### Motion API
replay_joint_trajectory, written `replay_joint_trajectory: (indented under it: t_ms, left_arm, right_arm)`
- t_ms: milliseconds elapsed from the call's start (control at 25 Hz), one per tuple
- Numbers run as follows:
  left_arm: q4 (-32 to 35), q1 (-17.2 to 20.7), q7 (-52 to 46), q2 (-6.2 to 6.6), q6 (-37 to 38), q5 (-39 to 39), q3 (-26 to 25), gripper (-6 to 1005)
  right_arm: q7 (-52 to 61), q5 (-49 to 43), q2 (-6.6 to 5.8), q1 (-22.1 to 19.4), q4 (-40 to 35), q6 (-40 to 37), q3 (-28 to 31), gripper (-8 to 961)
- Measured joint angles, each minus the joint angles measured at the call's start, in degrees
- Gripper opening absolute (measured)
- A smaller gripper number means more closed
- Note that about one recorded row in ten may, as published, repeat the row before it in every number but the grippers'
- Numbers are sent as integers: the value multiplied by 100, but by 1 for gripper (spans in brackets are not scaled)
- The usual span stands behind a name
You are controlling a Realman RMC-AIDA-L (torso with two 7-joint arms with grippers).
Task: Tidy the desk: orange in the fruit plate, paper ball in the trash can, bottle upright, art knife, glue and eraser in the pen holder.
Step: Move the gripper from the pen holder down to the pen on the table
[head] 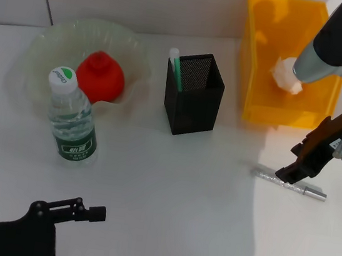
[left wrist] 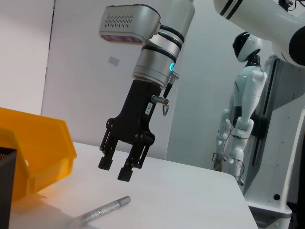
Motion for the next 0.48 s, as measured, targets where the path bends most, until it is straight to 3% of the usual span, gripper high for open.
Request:
replay_joint_trajectory:
  t_ms: [480]
  left_arm:
    - [-27, 25, 1, -15, -3, 0, -1, 782]
  right_arm:
    - [-56, 0, -1, 11, 266, 216, -6, 570]
